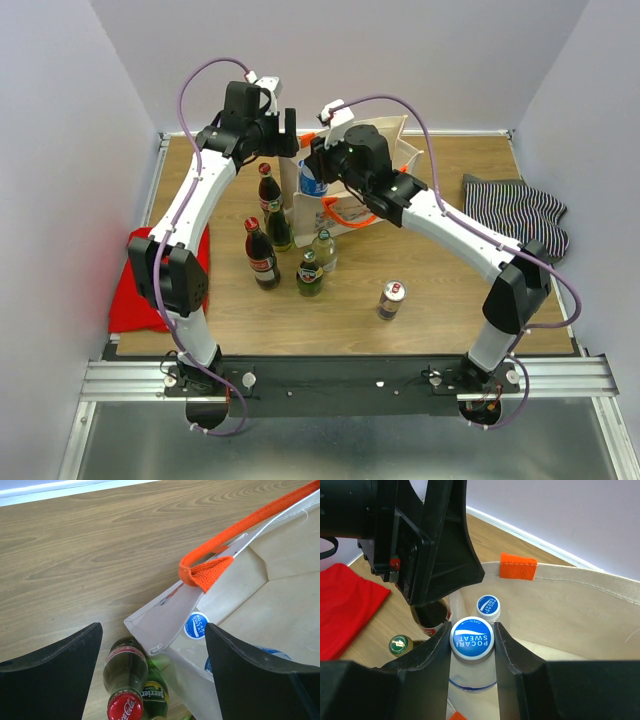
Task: Place the beverage into the canvas bag
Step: Place the drink in the canvas bag.
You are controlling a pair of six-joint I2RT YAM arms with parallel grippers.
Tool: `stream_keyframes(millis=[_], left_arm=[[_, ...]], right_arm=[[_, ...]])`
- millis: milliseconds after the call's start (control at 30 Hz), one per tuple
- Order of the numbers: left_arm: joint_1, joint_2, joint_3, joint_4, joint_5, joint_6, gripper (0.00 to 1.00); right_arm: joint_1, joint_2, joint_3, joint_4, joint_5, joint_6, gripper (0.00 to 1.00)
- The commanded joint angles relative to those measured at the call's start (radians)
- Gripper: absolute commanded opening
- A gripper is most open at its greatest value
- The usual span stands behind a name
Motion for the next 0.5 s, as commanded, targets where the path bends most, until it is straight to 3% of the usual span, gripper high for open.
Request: stream_keyframes(millis=[0, 467], left_arm=[[0.009, 0.012, -0.008, -0.011, -0.01, 0.008, 0.91], [0.012, 0.038, -0.006, -0.023, -0.024, 0.014, 0.89]], right_arm=[[0.026, -0.043, -0.006, 0.156, 0.019, 0.025, 0.01], [0.035, -0.014, -0.052, 0.158, 0.005, 0.045, 0.01]])
